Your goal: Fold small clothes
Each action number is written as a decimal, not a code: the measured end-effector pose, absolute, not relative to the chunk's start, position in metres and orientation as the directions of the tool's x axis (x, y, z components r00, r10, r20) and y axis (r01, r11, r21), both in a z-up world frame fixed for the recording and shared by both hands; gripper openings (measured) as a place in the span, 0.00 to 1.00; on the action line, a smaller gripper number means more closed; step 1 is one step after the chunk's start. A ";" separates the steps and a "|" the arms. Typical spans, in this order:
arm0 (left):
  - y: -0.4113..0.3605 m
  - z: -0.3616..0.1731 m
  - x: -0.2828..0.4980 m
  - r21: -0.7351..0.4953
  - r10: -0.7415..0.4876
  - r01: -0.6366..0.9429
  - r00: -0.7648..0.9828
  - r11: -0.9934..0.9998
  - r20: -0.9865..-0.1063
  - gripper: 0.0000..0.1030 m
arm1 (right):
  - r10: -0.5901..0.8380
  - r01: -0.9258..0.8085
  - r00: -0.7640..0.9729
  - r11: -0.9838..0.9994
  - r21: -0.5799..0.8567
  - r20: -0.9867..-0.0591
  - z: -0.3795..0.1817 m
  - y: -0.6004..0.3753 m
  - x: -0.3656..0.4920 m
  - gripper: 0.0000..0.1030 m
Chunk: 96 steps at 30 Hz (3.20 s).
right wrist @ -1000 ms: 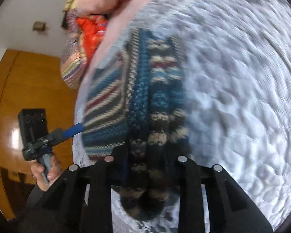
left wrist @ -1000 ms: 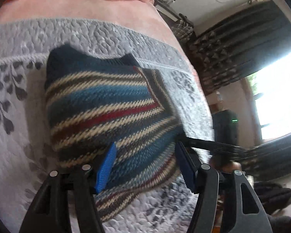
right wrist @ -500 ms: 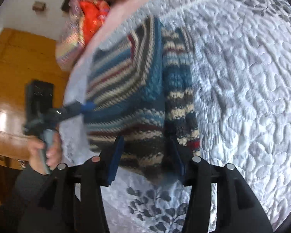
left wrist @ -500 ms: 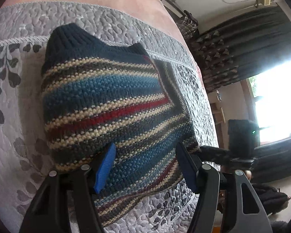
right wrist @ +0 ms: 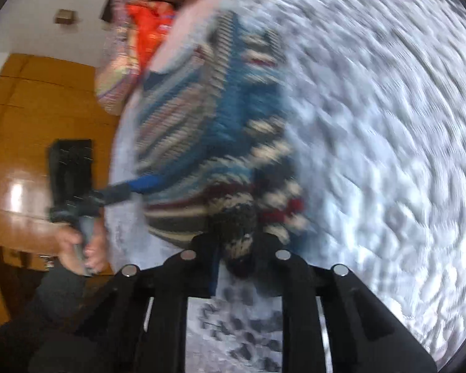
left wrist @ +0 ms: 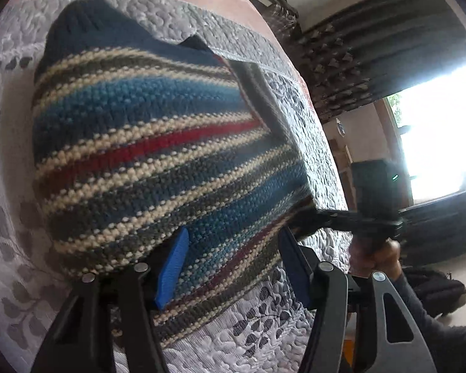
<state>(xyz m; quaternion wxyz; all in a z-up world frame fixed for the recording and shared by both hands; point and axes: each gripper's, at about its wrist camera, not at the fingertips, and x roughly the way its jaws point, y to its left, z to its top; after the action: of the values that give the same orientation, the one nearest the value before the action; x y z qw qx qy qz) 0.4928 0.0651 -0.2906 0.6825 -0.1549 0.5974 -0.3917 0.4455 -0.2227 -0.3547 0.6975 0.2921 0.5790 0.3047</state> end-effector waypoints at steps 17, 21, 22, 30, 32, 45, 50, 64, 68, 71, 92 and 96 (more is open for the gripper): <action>0.076 -0.265 0.490 -0.743 -0.791 0.340 0.004 0.577 -0.612 0.56 | 0.735 -0.012 0.248 0.653 0.757 -0.631 -0.364 -0.219 0.518 0.15; 0.101 -0.243 0.511 -0.748 -0.808 0.332 0.083 0.575 -0.584 0.56 | 0.730 0.002 0.297 0.644 0.765 -0.616 -0.337 -0.225 0.539 0.31; 0.108 -0.244 0.521 -0.763 -0.814 0.301 0.095 0.572 -0.573 0.56 | 0.729 0.008 0.292 0.646 0.764 -0.619 -0.335 -0.222 0.549 0.37; 0.109 -0.289 0.583 -0.767 -0.785 0.177 0.064 0.617 -0.616 0.55 | 0.629 0.038 0.243 0.754 0.656 -0.738 -0.345 -0.202 0.591 0.08; 0.102 -0.303 0.588 -0.762 -0.776 0.156 0.066 0.629 -0.627 0.49 | 0.611 0.083 0.250 0.759 0.646 -0.751 -0.361 -0.214 0.589 0.08; 0.095 -0.275 0.546 -0.720 -0.758 0.260 0.085 0.644 -0.647 0.52 | 0.659 -0.085 0.280 0.741 0.666 -0.698 -0.301 -0.203 0.536 0.22; 0.091 -0.297 0.545 -0.704 -0.735 0.228 0.101 0.673 -0.671 0.52 | 0.558 -0.061 0.239 0.825 0.561 -0.794 -0.335 -0.201 0.534 0.00; 0.102 -0.302 0.479 -0.690 -0.722 0.274 0.022 0.670 -0.691 0.47 | 0.656 -0.068 0.176 0.752 0.656 -0.734 -0.315 -0.232 0.464 0.00; 0.129 -0.278 0.458 -0.723 -0.767 0.279 0.093 0.632 -0.635 0.82 | 0.708 -0.045 0.200 0.697 0.716 -0.677 -0.295 -0.252 0.466 0.24; 0.161 -0.280 0.447 -0.701 -0.742 0.244 0.177 0.670 -0.647 0.86 | 0.765 0.029 0.203 0.620 0.784 -0.612 -0.295 -0.272 0.487 0.75; 0.197 -0.382 0.474 -0.930 -0.925 0.030 0.121 0.366 -0.360 0.86 | 0.850 0.057 -0.025 0.527 0.848 -0.526 -0.356 -0.226 0.573 0.78; 0.182 -0.379 0.478 -0.922 -0.923 0.068 0.085 0.382 -0.376 0.86 | 0.846 0.032 -0.046 0.532 0.846 -0.531 -0.357 -0.212 0.581 0.79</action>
<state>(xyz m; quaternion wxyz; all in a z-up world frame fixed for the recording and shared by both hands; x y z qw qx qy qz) 0.4780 0.1816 -0.3785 0.6250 -0.3899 0.5482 -0.3960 0.5808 -0.2117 -0.3568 0.5990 0.3439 0.6382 0.3401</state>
